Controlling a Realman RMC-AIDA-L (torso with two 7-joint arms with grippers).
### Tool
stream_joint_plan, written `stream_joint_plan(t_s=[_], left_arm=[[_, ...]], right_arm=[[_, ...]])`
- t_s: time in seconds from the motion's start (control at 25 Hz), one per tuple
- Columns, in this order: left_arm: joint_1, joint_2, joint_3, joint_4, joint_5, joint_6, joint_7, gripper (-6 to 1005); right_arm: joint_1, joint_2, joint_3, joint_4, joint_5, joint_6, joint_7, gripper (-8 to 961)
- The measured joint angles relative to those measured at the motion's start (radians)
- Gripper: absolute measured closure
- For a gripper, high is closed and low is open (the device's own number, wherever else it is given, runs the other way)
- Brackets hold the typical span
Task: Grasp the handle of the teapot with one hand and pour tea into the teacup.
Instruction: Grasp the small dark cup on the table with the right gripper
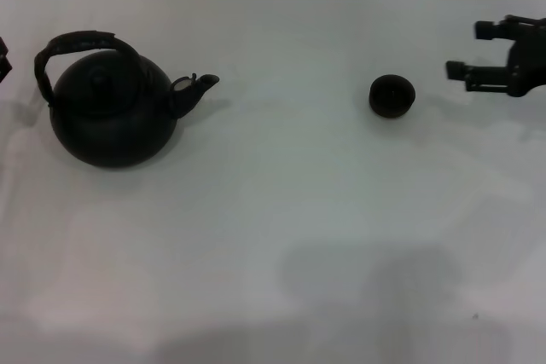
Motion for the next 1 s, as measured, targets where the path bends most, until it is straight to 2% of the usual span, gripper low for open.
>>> stream_joint_plan(t_s=[0.2, 0.4, 0.52, 0.84, 1.0], left_arm=[[0.0, 0.0, 0.0, 0.0, 0.001, 0.0, 0.0, 120], [0.0, 0.0, 0.0, 0.0, 0.003, 0.0, 0.0, 120], [-0.001, 0.0, 0.0, 0.0, 0.003, 0.0, 0.0, 119], [-0.012, 0.0, 0.0, 0.0, 0.002, 0.017, 0.0, 119], [-0.016, 0.001, 0.0, 0.0, 0.002, 0.018, 0.001, 119]], right_arm=[[0.024, 0.014, -0.184, -0.041, 0.0, -0.069, 0.065, 103], [0.042, 0.018, -0.363, -0.043, 0.0, -0.171, 0.111, 100], [0.051, 0.019, -0.419, -0.044, 0.0, -0.208, 0.126, 99], [0.071, 0.021, -0.483, -0.045, 0.0, -0.252, 0.148, 100], [0.082, 0.022, -0.572, -0.045, 0.0, -0.299, 0.188, 101]])
